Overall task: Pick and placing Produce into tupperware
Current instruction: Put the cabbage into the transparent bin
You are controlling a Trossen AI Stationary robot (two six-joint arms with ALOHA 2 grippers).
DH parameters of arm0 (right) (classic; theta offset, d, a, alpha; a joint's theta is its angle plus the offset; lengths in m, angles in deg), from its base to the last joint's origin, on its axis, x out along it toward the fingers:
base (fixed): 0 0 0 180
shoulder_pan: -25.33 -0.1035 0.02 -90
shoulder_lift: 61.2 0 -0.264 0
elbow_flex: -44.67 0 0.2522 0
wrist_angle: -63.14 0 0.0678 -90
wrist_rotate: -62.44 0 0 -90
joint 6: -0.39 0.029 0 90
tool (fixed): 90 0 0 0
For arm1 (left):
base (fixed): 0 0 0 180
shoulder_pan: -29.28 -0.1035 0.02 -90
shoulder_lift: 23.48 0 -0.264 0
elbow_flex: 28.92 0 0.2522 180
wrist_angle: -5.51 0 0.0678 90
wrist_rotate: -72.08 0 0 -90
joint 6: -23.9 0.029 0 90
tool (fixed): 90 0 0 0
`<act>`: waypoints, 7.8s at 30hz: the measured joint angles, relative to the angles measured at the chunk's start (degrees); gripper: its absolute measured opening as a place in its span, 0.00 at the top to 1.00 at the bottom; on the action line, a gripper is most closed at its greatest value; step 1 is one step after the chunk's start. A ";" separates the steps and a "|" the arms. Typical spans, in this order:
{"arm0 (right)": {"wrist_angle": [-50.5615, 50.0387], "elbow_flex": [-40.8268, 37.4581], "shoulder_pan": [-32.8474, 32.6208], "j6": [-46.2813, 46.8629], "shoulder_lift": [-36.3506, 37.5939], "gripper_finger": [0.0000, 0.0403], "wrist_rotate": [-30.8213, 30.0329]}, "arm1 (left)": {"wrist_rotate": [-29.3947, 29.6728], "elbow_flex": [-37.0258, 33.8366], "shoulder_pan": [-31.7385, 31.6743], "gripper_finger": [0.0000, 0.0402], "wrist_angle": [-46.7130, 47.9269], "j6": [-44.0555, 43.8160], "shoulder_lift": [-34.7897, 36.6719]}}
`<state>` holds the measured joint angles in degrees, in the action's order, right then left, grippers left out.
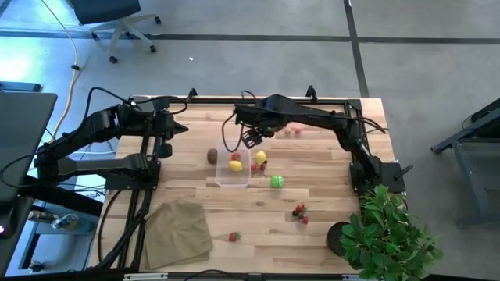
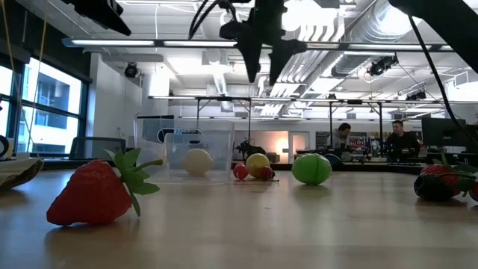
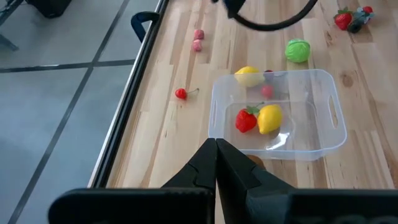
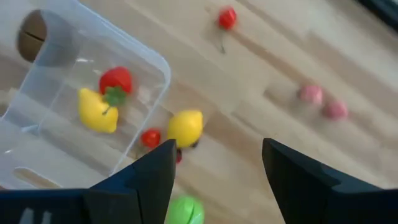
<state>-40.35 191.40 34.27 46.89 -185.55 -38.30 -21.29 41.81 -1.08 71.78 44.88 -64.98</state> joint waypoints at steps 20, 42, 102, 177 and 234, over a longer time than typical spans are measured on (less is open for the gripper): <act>8.73 -31.56 -14.55 26.56 18.76 0.43 0.86 | 0.01 -0.01 0.02 1.00 0.00 -0.02 -0.02; 38.89 -61.15 -15.31 37.51 28.95 0.38 6.68 | 0.01 -0.01 0.02 1.00 0.00 0.00 -0.02; 47.63 -61.11 -13.67 32.52 13.65 0.14 8.31 | 0.00 0.00 -0.01 1.00 -0.02 -0.01 0.00; 80.46 -60.95 -12.71 -18.52 36.32 0.43 -2.23 | 0.00 -0.01 -0.01 1.00 -0.01 -0.01 -0.02; 33.58 -4.45 -1.74 -38.60 -16.76 0.43 10.43 | 0.01 -0.01 -0.01 1.00 -0.02 0.00 -0.02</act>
<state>-6.78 186.94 32.53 8.29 -202.30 -27.87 -21.28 41.81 -1.09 71.76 44.88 -65.00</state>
